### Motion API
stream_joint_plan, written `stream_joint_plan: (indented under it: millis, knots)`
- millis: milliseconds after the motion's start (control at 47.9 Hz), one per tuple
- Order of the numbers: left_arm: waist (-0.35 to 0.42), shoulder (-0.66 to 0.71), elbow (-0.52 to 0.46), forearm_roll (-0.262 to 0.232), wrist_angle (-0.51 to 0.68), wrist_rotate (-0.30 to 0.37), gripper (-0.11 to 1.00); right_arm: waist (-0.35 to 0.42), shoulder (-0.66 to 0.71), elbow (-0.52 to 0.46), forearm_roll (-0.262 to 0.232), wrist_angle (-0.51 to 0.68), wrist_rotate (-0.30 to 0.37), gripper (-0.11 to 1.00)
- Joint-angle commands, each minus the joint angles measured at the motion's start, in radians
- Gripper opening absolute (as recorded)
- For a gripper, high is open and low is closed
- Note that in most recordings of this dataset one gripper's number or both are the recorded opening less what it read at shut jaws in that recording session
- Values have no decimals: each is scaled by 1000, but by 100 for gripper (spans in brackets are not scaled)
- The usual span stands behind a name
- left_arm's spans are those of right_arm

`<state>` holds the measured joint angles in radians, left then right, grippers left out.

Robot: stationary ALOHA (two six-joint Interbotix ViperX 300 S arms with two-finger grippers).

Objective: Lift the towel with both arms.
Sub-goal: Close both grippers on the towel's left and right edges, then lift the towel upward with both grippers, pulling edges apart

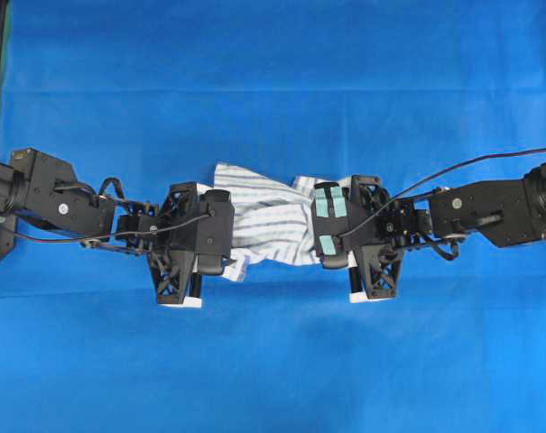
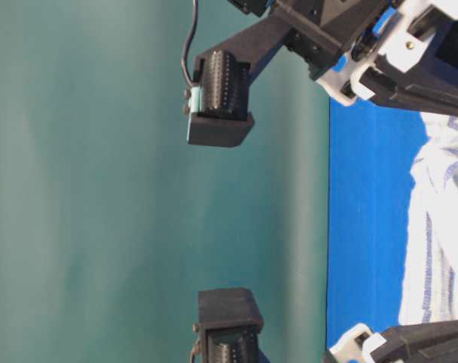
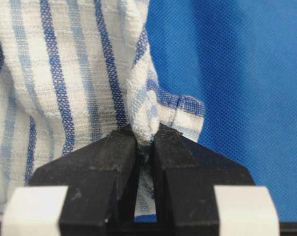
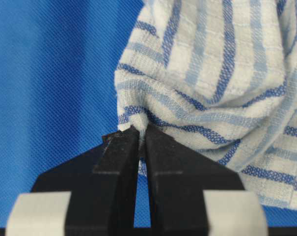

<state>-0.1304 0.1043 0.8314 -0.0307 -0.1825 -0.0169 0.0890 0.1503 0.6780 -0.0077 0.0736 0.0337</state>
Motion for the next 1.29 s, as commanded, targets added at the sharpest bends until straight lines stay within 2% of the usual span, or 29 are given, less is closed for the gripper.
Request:
stream_joint_plan:
  millis: [0,209,397,626,793,939,1273]
  knots:
    - [0,-58,-25,-3,28,2,3,-8,-38,-20,-2,9,-3,5]
    - [14,-181,-61,-3,163,5,3,-18,-156,-26,-2,58,-5,5]
    - [38,-310,-137,-2,347,3,3,-21,-344,-58,-18,183,-8,5]
    - [63,-453,-238,5,543,14,3,-21,-541,-126,-104,328,-3,5]
    - [95,-535,-313,8,669,15,3,-23,-644,-210,-155,405,-3,5]
    - [101,-589,-364,12,713,18,3,-23,-692,-265,-181,454,-3,5]
    - [121,-618,-393,14,719,20,3,-23,-695,-298,-178,495,5,5]
